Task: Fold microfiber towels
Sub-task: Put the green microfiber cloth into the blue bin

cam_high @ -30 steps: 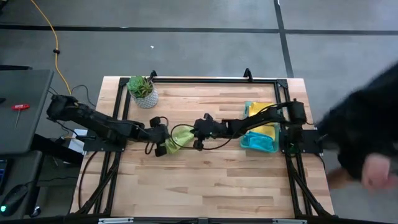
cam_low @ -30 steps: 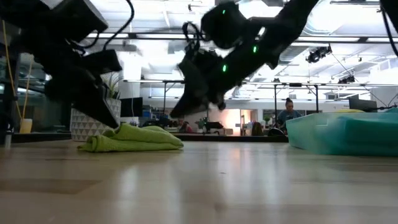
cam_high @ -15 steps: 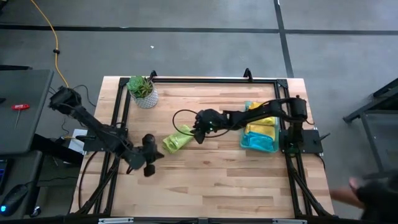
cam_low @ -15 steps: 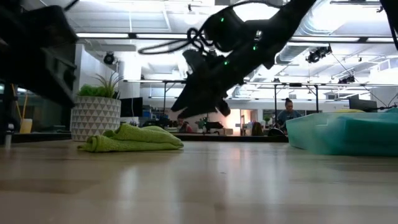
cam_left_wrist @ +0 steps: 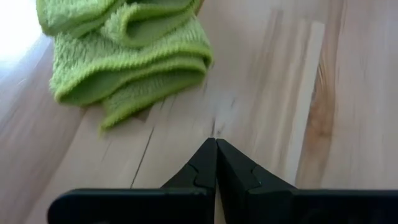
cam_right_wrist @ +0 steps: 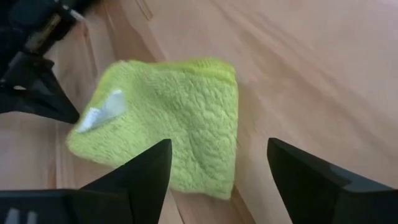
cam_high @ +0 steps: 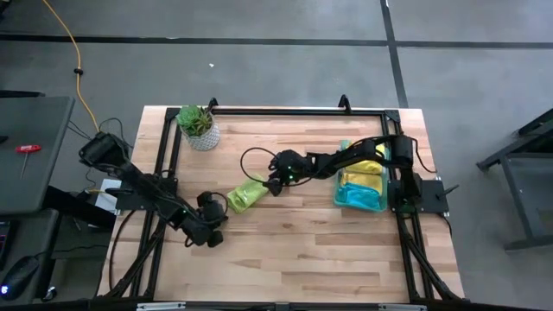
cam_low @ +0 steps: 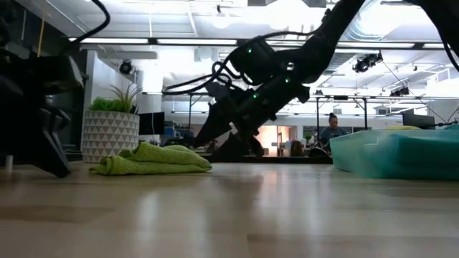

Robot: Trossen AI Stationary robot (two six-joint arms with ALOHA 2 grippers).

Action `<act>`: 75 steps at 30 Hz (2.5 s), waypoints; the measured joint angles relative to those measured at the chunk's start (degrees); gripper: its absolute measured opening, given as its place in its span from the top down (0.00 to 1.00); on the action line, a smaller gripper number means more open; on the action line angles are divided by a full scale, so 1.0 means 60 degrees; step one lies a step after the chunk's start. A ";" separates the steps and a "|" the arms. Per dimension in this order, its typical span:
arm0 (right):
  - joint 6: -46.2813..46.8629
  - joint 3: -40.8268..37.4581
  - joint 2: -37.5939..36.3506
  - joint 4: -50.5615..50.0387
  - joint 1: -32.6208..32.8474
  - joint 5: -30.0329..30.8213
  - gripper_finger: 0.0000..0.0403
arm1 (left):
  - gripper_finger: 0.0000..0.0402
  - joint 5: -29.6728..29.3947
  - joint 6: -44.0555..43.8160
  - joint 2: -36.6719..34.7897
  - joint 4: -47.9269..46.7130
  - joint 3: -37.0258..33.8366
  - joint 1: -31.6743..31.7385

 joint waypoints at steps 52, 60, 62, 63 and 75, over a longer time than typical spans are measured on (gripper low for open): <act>0.0042 -0.0018 -0.0765 -0.2401 0.1906 0.3693 0.99 | 1.00 0.0195 0.1093 -0.0914 -0.0074 -0.0080 0.1271; 0.0902 -0.0261 -0.2791 -0.6783 0.2244 0.5617 1.00 | 1.00 -0.0117 0.1097 -0.1386 -0.0213 -0.0057 0.1482; 0.1518 -0.0596 -0.3372 -0.7625 0.2325 0.5908 1.00 | 1.00 -0.0121 0.1097 -0.1352 -0.0121 -0.0057 0.1583; 0.1835 -0.0772 -0.3661 -0.8070 0.2374 0.6089 1.00 | 1.00 -0.0110 0.1121 -0.1316 -0.0057 -0.0057 0.1652; 0.5128 -0.2357 -0.6585 -1.1158 0.2793 0.6701 1.00 | 1.00 0.0408 0.2223 -0.1317 0.1394 -0.0030 0.2572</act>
